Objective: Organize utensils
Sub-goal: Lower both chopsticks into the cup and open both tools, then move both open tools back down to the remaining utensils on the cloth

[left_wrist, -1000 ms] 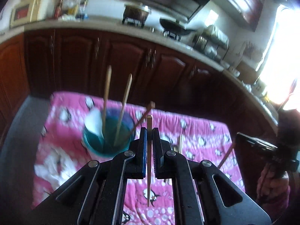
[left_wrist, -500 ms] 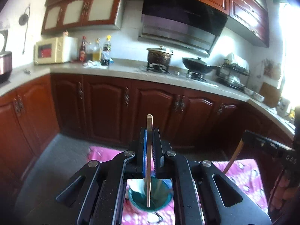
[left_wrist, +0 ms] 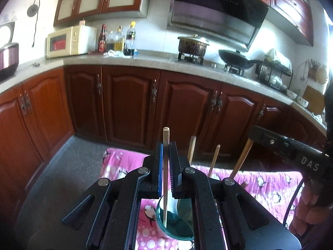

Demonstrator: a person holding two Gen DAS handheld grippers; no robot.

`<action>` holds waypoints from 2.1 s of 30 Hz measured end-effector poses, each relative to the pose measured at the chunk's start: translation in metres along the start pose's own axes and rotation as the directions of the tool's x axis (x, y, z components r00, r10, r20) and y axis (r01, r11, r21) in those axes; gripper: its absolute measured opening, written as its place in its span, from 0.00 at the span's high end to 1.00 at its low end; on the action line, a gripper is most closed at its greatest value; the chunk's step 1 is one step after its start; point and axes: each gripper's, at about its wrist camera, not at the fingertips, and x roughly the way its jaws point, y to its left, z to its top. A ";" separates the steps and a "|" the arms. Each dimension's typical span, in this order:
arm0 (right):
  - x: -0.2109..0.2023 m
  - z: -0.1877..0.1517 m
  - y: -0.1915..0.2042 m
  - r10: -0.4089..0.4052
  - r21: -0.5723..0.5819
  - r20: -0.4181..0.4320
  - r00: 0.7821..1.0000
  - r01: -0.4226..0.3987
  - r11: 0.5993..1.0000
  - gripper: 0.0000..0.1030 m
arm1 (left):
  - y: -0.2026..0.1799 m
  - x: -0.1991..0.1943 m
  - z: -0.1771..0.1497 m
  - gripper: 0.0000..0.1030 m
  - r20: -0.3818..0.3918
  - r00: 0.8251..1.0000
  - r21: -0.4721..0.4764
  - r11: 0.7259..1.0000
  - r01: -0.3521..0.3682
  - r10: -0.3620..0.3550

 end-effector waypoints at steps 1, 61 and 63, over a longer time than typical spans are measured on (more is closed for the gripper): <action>0.004 -0.003 -0.001 0.003 0.003 -0.012 1.000 -0.003 1.000 0.93 | 0.000 0.001 -0.002 0.96 -0.006 1.000 -0.001 1.000 0.001 -0.001; -0.095 -0.107 -0.086 -0.072 0.140 -0.177 0.982 0.097 0.985 0.57 | -0.099 -0.051 -0.076 0.47 -0.132 0.982 0.074 0.987 0.146 -0.135; -0.102 -0.116 -0.099 -0.091 0.160 -0.189 0.978 0.122 0.980 0.57 | -0.105 -0.050 -0.084 0.47 -0.155 0.976 0.068 0.984 0.163 -0.151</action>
